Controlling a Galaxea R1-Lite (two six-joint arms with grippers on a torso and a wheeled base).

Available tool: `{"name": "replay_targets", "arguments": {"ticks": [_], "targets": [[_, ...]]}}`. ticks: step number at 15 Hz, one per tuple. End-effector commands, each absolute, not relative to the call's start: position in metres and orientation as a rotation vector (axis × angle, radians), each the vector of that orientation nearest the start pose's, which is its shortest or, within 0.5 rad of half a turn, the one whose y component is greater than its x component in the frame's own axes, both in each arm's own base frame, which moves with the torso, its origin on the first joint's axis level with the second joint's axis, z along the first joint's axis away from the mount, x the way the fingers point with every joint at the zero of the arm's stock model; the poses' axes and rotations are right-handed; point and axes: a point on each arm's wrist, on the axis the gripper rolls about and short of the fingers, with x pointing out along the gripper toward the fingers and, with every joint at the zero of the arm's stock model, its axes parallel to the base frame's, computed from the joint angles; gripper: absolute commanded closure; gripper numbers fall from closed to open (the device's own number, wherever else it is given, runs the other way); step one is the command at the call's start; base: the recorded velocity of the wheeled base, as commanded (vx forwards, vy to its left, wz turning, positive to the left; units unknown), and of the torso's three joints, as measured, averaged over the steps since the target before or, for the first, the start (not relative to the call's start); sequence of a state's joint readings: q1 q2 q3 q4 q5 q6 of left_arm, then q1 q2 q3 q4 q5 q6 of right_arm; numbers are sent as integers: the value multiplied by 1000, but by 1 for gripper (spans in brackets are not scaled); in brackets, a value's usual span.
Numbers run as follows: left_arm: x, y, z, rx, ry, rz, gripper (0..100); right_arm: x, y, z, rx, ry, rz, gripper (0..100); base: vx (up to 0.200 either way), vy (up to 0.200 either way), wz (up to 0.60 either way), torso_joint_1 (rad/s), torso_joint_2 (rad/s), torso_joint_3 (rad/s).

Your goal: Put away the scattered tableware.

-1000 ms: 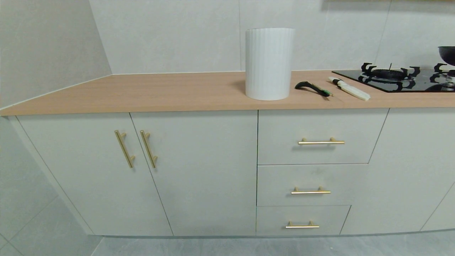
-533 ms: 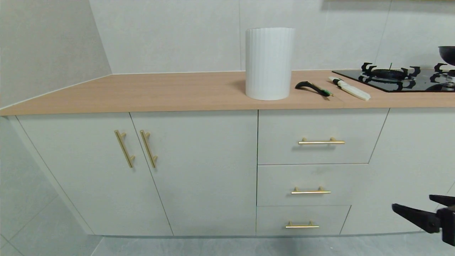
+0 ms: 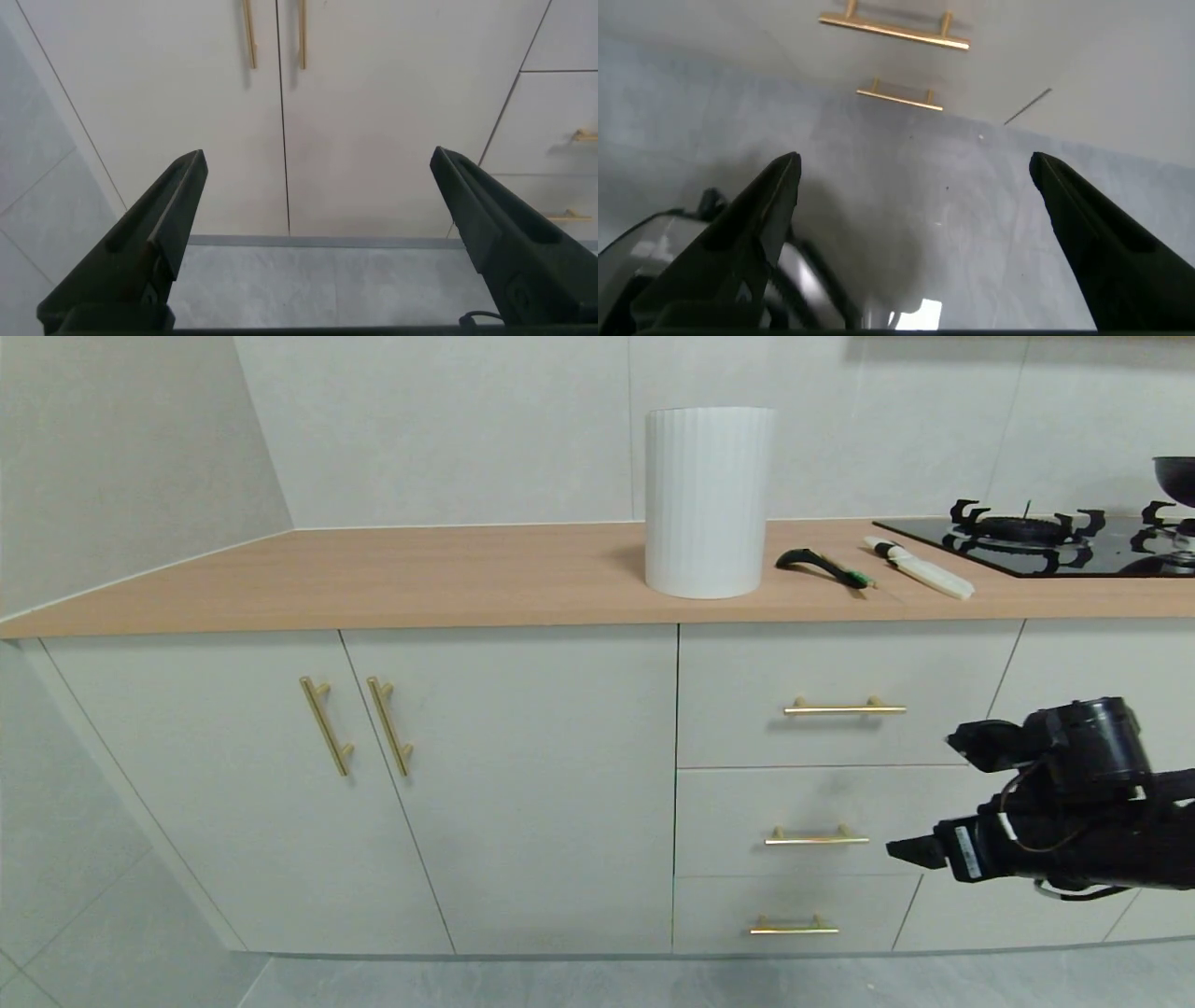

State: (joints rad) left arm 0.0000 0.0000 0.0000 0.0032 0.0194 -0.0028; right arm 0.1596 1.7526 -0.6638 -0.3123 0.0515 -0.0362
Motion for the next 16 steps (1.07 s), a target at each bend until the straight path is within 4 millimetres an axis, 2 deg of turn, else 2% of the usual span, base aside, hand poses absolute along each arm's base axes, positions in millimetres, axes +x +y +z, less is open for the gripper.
{"name": "replay_targets", "arguments": {"ticks": [1,2,5,7,9,11,13,16], "targets": [[-23,0,75,-3,3,20,0,309,56,39,-91,852,217,0,0,0,0,0,0,0],[-23,0,75,-3,3,20,0,315,61,34,-92,826,225,0,0,0,0,0,0,0],[-23,0,75,-3,3,20,0,334,66,1,-71,746,218,0,0,0,0,0,0,0],[-23,0,75,-3,3,20,0,347,67,0,-54,678,169,0,0,0,0,0,0,0],[-23,0,75,-3,3,20,0,361,69,1,-57,683,165,0,0,0,0,0,0,0],[-23,0,75,-3,3,20,0,367,70,-8,-31,701,149,0,0,0,0,0,0,0],[-23,0,75,-3,3,20,0,381,72,-17,13,685,100,0,0,0,0,0,0,0],[-23,0,75,-3,3,20,0,385,74,-28,27,702,84,0,0,0,0,0,0,0]]}}
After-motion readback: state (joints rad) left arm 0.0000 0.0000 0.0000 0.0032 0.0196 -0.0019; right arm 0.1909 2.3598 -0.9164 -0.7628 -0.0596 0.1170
